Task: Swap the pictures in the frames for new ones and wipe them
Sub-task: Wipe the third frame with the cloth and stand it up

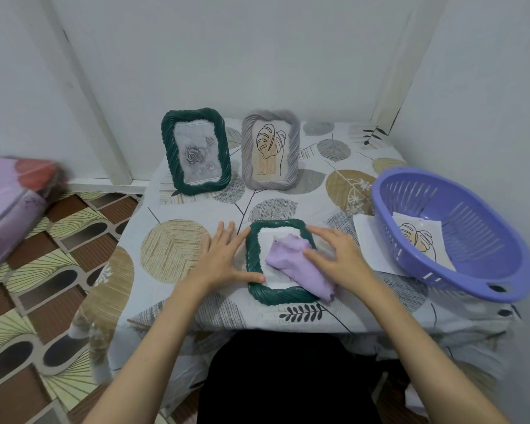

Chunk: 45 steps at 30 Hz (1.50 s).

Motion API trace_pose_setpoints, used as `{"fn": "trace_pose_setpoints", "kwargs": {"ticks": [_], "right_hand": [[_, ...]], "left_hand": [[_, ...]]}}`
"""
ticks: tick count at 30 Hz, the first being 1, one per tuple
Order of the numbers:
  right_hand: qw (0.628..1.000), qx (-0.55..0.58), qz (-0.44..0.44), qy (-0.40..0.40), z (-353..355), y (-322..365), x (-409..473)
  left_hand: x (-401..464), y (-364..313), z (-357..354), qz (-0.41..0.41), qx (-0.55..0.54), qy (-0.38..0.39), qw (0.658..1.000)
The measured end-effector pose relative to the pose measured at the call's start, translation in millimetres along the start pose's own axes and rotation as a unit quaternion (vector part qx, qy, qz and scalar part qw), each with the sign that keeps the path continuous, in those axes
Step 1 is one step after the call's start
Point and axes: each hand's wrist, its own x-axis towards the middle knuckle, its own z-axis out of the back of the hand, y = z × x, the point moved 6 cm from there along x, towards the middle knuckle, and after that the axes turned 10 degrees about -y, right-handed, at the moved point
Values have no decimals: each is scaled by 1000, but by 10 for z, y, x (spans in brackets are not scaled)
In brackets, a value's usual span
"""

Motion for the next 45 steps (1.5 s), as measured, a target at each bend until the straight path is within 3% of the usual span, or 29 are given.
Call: {"fn": "trace_pose_setpoints", "kwargs": {"ticks": [4, 9, 12, 13, 15, 17, 19, 21, 25, 28, 32, 36, 38, 40, 45], "right_hand": [[993, 24, -116, 23, 53, -148, -103], [984, 65, -164, 18, 37, -156, -142], [964, 187, -187, 6, 96, -127, -152], [947, 252, -198, -12, 131, -111, -161], [896, 377, -230, -44, 151, -81, -182], [859, 438, -253, -72, 132, -72, -195], [848, 455, -257, -95, 73, -33, -204], [846, 465, -243, -93, -17, 51, -204], [891, 424, -159, -38, -191, 264, -153], [944, 293, -147, -43, -213, 232, -130], [976, 166, -120, -74, -193, 118, -138], [991, 43, -103, -78, -256, 49, -104], [992, 1, -108, -63, -293, 11, -106], [992, -18, -116, -43, -320, -11, -120], [992, -19, -119, -25, -303, -26, -145]], "left_hand": [[-39, -240, 76, -51, -41, -134, 989], [19, -446, -142, -40, -53, -85, 994], [48, -563, -134, -29, -102, -122, 987], [39, -605, -81, -9, -181, -151, 972], [18, -653, -2, 46, -372, -180, 910], [-9, -686, -13, 98, -505, -144, 846], [-52, -731, -55, 135, -587, -86, 794], [-98, -749, -50, 151, -607, -70, 777], [-174, -478, 90, 185, -565, -143, 791], [-268, -107, 352, 201, -532, -172, 804], [-342, 338, 675, 189, -391, -160, 886], [-259, 561, 603, 122, -88, -136, 979], [-239, 633, 527, 134, 36, -112, 984], [-240, 634, 518, 148, 89, -96, 980], [-107, 214, 488, 75, 108, -123, 984]]}}
